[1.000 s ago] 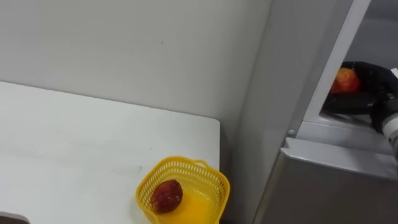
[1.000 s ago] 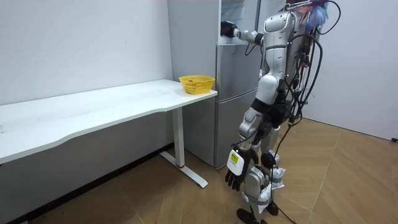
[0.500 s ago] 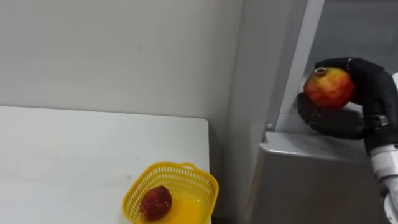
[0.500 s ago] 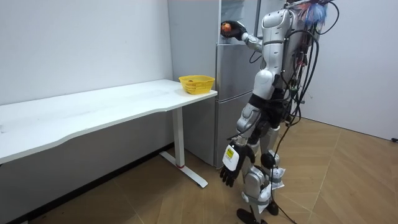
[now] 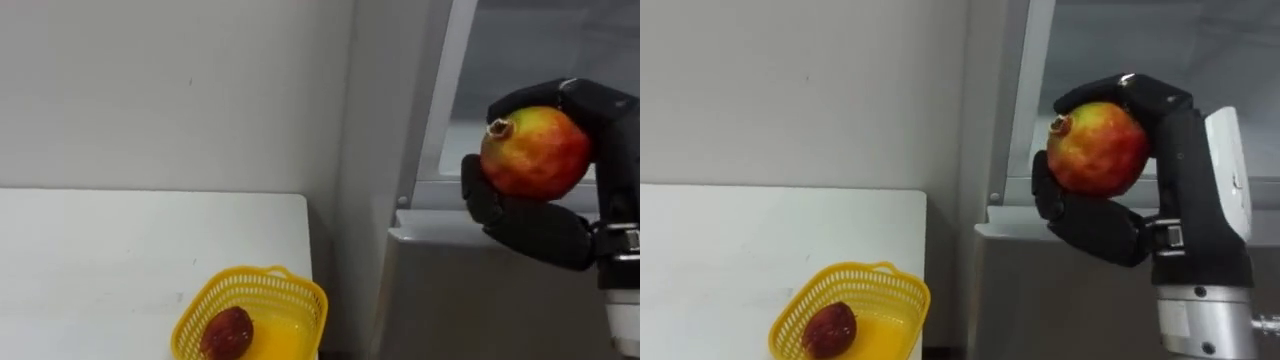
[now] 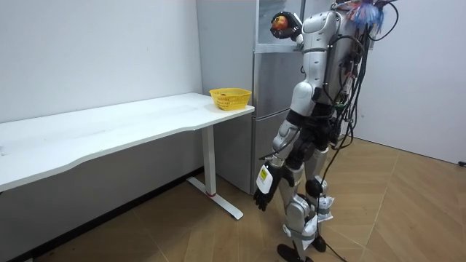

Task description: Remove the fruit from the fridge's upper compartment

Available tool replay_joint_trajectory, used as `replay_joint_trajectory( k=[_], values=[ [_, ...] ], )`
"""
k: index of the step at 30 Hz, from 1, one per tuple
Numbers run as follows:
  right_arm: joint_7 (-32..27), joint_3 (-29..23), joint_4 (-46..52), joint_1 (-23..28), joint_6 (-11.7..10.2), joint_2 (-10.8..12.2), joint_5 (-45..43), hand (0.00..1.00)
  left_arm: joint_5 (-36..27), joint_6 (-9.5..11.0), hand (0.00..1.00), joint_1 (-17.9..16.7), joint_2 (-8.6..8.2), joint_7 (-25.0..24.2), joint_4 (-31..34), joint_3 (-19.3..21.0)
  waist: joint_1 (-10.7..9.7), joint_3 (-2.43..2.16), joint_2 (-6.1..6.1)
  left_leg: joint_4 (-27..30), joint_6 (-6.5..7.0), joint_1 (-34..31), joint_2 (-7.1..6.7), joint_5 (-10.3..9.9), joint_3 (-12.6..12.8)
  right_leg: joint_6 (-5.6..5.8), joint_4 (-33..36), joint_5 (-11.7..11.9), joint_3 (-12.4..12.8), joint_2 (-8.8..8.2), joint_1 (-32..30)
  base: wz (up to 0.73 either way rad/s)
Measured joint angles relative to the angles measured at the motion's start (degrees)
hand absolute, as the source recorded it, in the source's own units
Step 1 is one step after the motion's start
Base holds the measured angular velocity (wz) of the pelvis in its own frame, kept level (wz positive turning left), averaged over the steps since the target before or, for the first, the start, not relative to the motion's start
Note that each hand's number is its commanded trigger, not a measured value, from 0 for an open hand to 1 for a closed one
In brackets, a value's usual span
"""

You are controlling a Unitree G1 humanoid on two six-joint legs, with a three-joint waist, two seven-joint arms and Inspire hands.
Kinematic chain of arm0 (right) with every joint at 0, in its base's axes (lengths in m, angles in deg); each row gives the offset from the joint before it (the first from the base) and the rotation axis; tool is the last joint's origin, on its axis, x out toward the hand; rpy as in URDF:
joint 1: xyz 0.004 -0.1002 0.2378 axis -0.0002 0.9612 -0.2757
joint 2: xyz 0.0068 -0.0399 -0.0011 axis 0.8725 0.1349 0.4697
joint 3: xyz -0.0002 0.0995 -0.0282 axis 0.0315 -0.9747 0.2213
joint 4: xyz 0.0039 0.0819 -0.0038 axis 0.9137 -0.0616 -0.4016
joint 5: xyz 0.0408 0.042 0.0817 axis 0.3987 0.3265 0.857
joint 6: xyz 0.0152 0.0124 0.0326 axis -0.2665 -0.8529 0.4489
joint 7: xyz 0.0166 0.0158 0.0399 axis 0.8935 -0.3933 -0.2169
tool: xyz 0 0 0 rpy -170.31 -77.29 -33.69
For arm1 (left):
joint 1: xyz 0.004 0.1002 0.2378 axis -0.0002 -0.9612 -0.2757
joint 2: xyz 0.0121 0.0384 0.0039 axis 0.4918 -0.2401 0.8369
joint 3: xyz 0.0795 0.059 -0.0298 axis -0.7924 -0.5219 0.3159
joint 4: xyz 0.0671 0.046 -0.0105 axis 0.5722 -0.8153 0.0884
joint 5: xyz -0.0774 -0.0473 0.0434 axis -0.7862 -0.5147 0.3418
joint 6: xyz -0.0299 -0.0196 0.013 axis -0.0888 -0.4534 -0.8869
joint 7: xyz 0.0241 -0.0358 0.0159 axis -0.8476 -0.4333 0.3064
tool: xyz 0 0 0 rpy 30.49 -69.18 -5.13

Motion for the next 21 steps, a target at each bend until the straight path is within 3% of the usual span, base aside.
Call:
replay_joint_trajectory(
  k=[5,11,16,21],
  values=[
    [0.5,5.5,0.0,0.0,-2.2,0.1,-4.0,1.0,-0.1,0.4,0.0,1.9,0.01,-0.1,-1.8,-3.3,0.6,0.14,-0.06,0.0,-0.2,0.1,0.3,0.0,0.3,-0.18,0.0,0.1,0.0,0.28,-0.1,0.0],
    [1.0,9.2,0.0,0.0,-2.3,0.1,-5.5,1.0,-0.1,0.9,0.0,4.4,0.18,-0.4,-2.2,-4.7,3.0,0.82,-1.28,-0.1,-0.34,-0.4,0.39,0.1,0.4,-0.22,0.4,0.1,0.1,0.32,-0.8,-0.01],
    [2.1,13.7,-0.1,-0.5,-2.2,0.2,-7.5,1.0,0.1,0.9,0.0,4.6,0.29,-0.8,-2.2,-4.7,4.6,0.76,-2.19,-0.2,-0.33,-0.8,0.38,0.1,0.2,-0.23,0.3,0.1,0.0,0.34,-1.0,0.01],
    [3.8,15.8,-0.5,-5.1,-2.1,0.1,-10.4,1.0,0.0,1.0,0.0,4.5,0.53,-1.6,-2.0,-4.7,6.5,0.6,-2.45,0.0,-0.33,-1.3,0.35,0.1,0.0,-0.18,0.3,0.2,-0.2,0.33,-1.7,0.0]
  ],
)
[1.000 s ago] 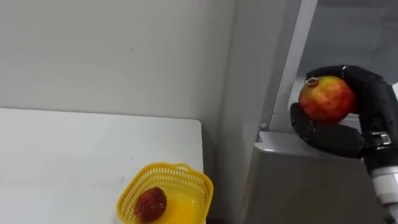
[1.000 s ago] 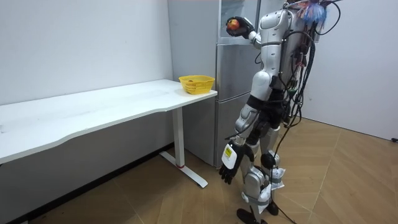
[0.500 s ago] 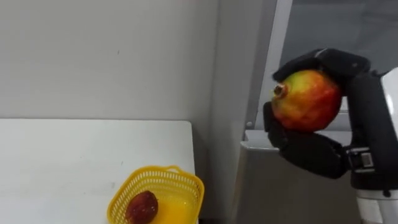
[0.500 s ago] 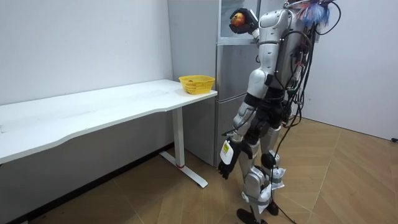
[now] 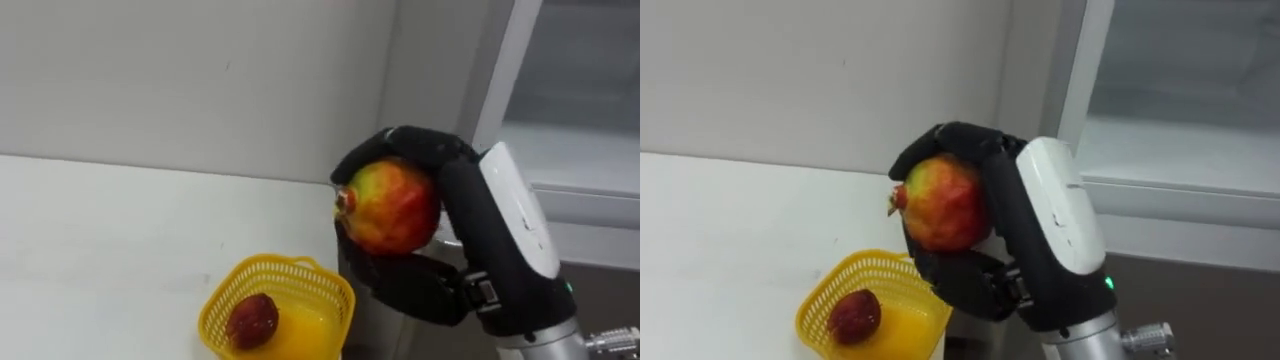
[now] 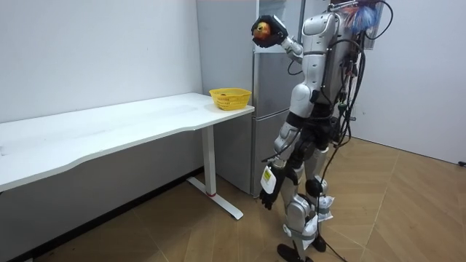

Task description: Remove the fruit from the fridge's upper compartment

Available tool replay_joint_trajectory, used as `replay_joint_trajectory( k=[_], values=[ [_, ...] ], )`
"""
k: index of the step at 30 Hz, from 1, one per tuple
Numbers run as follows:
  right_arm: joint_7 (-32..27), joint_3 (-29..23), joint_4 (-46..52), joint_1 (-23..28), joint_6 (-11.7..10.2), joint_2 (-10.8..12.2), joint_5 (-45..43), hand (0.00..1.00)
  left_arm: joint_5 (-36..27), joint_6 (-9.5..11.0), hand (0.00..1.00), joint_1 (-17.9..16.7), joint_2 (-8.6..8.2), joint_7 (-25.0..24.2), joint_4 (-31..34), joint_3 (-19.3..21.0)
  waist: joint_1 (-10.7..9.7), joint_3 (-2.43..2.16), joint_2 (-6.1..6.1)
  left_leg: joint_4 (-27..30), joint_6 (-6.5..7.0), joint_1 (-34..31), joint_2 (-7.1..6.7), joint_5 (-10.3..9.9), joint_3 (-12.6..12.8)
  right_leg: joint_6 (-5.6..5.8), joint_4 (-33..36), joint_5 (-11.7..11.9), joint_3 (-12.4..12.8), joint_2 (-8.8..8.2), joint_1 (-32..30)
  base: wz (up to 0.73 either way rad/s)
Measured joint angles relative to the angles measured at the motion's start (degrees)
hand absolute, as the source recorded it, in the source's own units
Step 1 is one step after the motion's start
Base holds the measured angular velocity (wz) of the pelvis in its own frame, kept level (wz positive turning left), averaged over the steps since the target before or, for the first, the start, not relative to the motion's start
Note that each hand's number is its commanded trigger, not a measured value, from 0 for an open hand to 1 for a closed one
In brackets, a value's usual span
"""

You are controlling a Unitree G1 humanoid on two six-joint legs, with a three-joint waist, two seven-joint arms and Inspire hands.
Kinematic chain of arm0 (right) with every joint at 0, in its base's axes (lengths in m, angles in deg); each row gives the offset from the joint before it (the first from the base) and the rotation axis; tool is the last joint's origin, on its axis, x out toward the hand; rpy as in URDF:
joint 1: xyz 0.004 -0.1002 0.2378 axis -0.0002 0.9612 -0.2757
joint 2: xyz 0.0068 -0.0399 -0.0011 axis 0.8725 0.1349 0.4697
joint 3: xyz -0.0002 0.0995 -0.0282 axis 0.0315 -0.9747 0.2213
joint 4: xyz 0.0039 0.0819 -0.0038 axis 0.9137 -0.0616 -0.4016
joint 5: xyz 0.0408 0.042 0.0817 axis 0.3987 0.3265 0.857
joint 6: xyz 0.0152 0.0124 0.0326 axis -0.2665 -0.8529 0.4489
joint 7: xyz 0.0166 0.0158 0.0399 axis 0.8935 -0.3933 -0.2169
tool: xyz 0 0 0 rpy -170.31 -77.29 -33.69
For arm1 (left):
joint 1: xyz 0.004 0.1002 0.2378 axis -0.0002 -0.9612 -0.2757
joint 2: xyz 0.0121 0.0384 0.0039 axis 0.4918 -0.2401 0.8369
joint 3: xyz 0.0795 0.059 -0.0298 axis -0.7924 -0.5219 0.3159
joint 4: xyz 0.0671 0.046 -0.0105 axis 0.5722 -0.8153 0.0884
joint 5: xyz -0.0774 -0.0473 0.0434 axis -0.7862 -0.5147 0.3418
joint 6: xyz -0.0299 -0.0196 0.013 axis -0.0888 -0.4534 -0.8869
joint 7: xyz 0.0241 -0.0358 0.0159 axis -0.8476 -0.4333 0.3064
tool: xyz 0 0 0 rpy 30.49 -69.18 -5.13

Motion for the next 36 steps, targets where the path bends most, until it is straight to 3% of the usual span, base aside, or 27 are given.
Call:
replay_joint_trajectory(
  k=[4,5,6,11,14,18,24,30,36],
  values=[
    [1.7,2.2,-2.8,-5.2,-0.1,0.0,-2.2,1.0,-0.1,0.1,0.0,0.3,0.04,0.0,0.0,0.1,1.1,0.09,-0.02,0.0,0.0,0.0,-0.01,0.0,-0.3,0.0,0.0,0.0,0.0,0.02,0.1,0.03],
    [2.2,2.5,-4.6,-6.3,-0.2,-0.1,-2.7,1.0,0.0,0.1,0.0,0.4,0.07,-0.1,0.1,0.1,1.5,0.25,-0.1,0.1,0.0,0.1,-0.03,0.0,-0.6,0.0,0.0,0.0,-0.1,-0.02,0.4,0.16],
    [2.5,2.9,-6.8,-7.0,-0.1,-0.1,-2.9,1.0,0.0,0.2,0.0,0.6,0.17,-0.4,0.2,0.0,1.6,0.72,-0.25,0.2,0.0,0.4,-0.08,0.0,-1.2,0.0,-0.1,0.0,-0.3,-0.04,0.9,0.2],
    [5.4,4.9,-14.9,-7.5,1.2,0.4,-3.2,1.0,-0.1,0.1,0.0,0.6,0.18,-1.7,0.4,0.0,3.2,1.01,-0.67,0.3,0.0,-0.3,-0.11,0.0,-1.9,0.01,0.0,0.0,-1.1,-0.13,0.7,0.1],
    [6.3,5.6,-18.5,-8.7,2.5,1.6,-2.8,1.0,-0.1,-0.1,0.0,0.7,0.28,-2.0,0.5,0.0,3.8,1.01,-0.67,0.6,-0.03,-0.8,-0.1,0.0,-2.5,0.01,0.0,0.0,-1.6,-0.16,0.5,0.08],
    [7.3,5.7,-22.4,-10.1,2.6,2.2,-2.8,1.0,0.1,-0.1,0.0,0.3,0.3,-2.6,0.8,0.1,5.2,0.92,-0.79,0.9,-0.1,-1.2,-0.14,0.1,-2.9,0.01,0.1,0.0,-2.0,-0.22,0.2,0.04],
    [7.7,6.2,-30.3,-10.2,3.8,2.2,-2.6,1.0,0.2,-0.2,0.0,-0.3,0.54,-3.5,2.3,0.3,6.2,0.88,-0.78,1.8,-0.05,-1.6,-0.51,0.0,-4.9,0.08,-0.1,-0.1,-3.2,-0.51,0.9,0.18],
    [8.4,6.1,-36.7,-10.3,6.8,2.5,-2.7,1.0,0.4,-1.8,0.0,-1.6,0.43,-4.0,3.4,0.3,6.1,1.23,-0.27,2.1,0.22,-2.2,-1.04,-0.1,-5.7,0.37,-0.1,-0.2,-3.7,-0.99,1.2,0.06],
    [9.3,6.1,-36.9,-10.3,7.9,2.4,-2.3,1.0,0.5,-2.9,0.0,-1.5,0.35,-4.7,4.1,0.8,6.2,1.09,0.15,2.7,0.19,-2.8,-1.07,-0.1,-6.2,0.4,-0.1,-0.3,-4.4,-1.09,1.1,0.05]
  ],
)
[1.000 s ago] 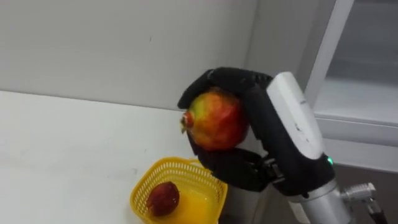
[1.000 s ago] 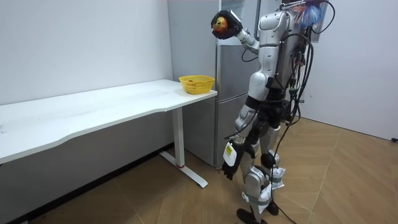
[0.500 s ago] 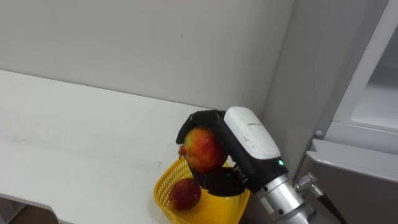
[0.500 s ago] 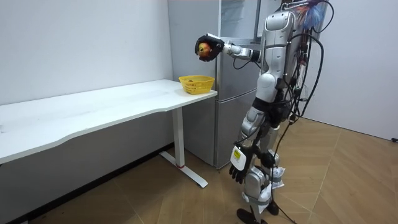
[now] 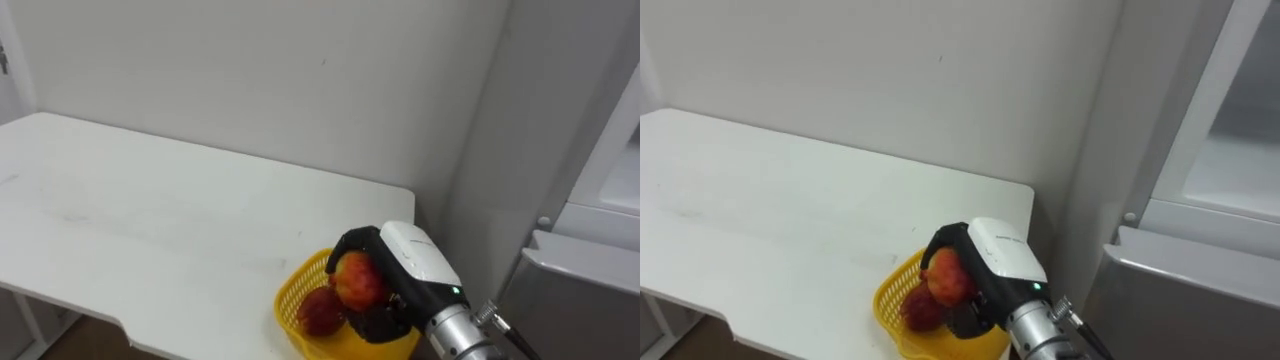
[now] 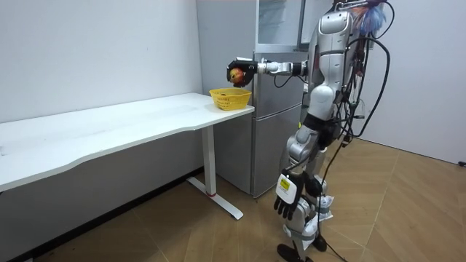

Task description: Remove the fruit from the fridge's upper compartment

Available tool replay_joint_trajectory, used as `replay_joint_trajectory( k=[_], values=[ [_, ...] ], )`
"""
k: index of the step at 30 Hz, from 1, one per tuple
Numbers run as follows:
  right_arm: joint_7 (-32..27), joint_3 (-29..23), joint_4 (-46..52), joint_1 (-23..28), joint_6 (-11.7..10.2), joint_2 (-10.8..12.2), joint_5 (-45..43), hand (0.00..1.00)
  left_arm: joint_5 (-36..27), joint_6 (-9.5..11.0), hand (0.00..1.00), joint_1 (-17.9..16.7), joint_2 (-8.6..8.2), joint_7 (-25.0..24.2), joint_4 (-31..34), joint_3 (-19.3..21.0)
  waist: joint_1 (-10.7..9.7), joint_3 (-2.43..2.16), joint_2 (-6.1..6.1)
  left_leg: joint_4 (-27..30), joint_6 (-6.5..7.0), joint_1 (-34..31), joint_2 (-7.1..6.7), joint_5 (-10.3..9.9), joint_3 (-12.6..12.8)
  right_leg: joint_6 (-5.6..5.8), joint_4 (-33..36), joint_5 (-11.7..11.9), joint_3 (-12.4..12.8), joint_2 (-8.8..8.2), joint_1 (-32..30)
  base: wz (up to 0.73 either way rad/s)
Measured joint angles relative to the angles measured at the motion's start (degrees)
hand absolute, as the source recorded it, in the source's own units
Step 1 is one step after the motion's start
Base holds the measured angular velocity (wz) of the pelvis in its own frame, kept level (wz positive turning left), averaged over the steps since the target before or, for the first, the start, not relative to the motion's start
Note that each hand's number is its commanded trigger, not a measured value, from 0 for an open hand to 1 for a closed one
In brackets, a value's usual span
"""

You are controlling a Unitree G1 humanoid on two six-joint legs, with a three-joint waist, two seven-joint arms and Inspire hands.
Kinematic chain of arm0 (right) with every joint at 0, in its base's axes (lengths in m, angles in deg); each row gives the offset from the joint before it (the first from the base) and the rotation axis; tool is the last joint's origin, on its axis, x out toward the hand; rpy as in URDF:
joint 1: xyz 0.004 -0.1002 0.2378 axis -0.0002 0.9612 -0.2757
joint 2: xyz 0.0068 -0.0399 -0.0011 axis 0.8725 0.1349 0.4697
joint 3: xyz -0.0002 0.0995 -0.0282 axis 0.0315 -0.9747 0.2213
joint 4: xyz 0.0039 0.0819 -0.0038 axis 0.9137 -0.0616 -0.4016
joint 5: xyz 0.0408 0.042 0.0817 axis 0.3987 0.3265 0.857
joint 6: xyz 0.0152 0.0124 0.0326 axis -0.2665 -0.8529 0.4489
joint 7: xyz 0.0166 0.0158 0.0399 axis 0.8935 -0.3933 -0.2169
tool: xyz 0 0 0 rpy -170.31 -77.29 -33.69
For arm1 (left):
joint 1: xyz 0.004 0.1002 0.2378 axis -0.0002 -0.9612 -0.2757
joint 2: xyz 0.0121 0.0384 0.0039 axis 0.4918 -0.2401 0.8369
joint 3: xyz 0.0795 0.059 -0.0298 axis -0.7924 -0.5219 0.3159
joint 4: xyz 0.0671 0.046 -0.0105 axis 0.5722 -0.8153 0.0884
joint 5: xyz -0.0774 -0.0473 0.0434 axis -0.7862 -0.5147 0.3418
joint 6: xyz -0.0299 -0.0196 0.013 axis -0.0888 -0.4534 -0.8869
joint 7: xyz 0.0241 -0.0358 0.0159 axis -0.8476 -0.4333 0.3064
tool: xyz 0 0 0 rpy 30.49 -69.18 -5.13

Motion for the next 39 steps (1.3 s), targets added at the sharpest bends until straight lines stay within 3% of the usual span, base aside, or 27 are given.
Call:
replay_joint_trajectory(
  k=[9,10,11,12,13,39],
  values=[
    [1.1,0.0,-0.4,0.0,1.6,0.0,2.2,1.0,0.0,-0.9,0.0,-0.3,-0.32,-0.1,1.5,0.5,-0.1,-0.11,0.11,0.1,0.01,-0.1,-0.02,0.0,0.0,0.0,0.1,0.0,-0.2,-0.05,0.0,0.0],
    [1.1,0.0,-0.8,0.0,1.6,0.0,2.4,0.88,0.0,-0.9,0.0,-0.2,-0.32,-0.1,1.5,0.5,0.0,-0.12,0.12,0.2,0.01,-0.1,-0.02,0.0,-0.1,0.0,0.1,0.0,-0.2,-0.05,0.0,0.0],
    [1.2,0.0,-1.4,0.0,1.7,0.0,2.6,0.67,0.0,-0.9,0.0,-0.2,-0.32,0.0,1.5,0.5,0.0,-0.13,0.1,0.2,0.01,-0.1,-0.02,0.0,-0.1,0.0,0.2,0.0,-0.2,-0.05,0.0,0.0],
    [1.4,0.0,-1.9,0.0,1.7,0.0,2.6,0.2,0.0,-0.9,0.0,-0.2,-0.32,0.0,1.5,0.4,0.0,-0.15,0.06,0.2,0.01,-0.1,-0.02,0.0,-0.1,0.0,0.2,0.0,-0.2,-0.06,0.0,0.0],
    [1.5,0.0,-2.0,0.0,1.7,0.0,2.6,0.0,0.0,-0.9,0.0,-0.2,-0.32,0.0,1.5,0.4,0.0,-0.16,0.06,0.2,0.01,-0.1,-0.02,0.0,-0.1,0.0,0.2,0.0,-0.2,-0.06,0.0,0.0],
    [1.8,-0.1,-5.6,0.0,1.8,0.1,2.6,0.0,0.0,-1.4,0.0,-0.4,-0.33,-0.3,1.5,0.4,0.0,-0.24,-0.05,0.4,0.02,-0.3,-0.05,0.0,-0.2,0.0,0.2,0.0,-0.3,-0.12,-0.2,0.0]
  ],
)
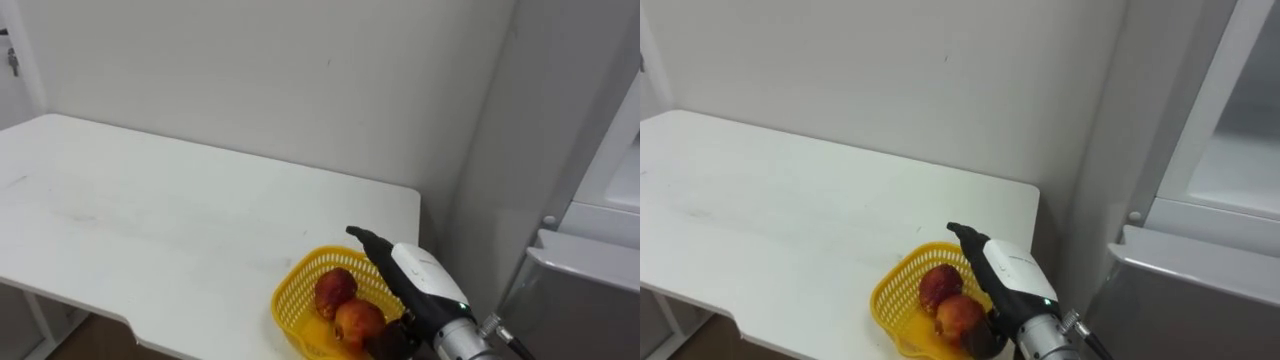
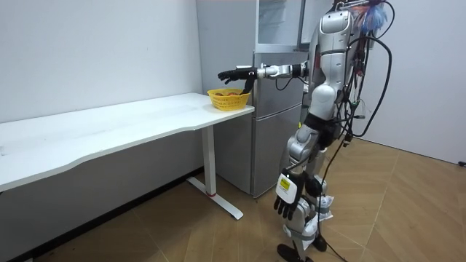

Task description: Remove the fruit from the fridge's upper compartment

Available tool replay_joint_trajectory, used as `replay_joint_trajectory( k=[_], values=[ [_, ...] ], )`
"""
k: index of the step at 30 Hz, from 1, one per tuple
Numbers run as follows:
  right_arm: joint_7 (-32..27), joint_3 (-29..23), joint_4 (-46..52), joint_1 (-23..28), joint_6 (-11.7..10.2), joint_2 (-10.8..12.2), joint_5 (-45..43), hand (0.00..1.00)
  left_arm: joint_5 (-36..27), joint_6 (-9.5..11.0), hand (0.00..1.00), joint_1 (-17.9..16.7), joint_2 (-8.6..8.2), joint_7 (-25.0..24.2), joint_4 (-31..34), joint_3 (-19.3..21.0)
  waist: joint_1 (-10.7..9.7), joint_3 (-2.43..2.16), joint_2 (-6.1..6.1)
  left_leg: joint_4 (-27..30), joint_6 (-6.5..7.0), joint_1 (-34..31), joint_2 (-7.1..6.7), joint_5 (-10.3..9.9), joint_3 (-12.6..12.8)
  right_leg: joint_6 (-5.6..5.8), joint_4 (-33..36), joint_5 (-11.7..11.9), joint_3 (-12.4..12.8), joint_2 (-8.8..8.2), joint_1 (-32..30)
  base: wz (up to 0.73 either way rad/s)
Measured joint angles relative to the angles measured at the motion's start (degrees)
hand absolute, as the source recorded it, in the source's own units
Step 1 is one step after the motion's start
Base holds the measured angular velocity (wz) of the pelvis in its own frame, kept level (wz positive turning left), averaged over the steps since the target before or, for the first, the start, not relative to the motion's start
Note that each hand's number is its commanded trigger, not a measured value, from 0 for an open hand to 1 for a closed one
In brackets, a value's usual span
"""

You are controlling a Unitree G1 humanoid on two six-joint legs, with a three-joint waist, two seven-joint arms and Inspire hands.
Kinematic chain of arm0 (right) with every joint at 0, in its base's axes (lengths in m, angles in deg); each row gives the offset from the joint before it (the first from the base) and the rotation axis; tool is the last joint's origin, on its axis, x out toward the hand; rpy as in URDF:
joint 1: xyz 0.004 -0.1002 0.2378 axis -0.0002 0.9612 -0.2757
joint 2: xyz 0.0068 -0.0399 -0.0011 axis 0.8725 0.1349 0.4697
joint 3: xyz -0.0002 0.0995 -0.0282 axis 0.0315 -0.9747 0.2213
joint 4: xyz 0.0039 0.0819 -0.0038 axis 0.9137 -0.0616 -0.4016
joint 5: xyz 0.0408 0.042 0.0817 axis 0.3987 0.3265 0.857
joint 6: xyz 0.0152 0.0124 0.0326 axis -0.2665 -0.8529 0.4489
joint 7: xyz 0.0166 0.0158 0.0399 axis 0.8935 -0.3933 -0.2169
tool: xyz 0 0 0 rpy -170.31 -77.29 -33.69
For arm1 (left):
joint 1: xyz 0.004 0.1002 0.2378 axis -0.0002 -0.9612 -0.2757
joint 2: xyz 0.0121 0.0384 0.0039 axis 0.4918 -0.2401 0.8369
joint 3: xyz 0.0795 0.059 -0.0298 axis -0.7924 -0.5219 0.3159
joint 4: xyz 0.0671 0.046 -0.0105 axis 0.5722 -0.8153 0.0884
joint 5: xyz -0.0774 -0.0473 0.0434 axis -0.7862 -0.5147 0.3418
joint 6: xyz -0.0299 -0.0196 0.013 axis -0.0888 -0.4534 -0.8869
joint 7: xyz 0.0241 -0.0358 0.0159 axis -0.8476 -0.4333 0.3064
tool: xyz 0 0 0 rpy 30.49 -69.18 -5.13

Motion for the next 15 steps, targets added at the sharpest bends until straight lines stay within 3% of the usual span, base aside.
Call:
replay_joint_trajectory(
  k=[15],
  values=[
    [0.0,-0.2,3.1,0.0,0.5,-0.1,2.1,0.0,0.0,-0.6,0.0,-0.1,0.09,0.4,1.4,0.0,-0.5,-0.24,0.14,0.6,0.01,-0.5,-0.01,0.0,0.0,0.0,-0.1,0.0,0.0,-0.02,-0.3,0.0]
  ],
)
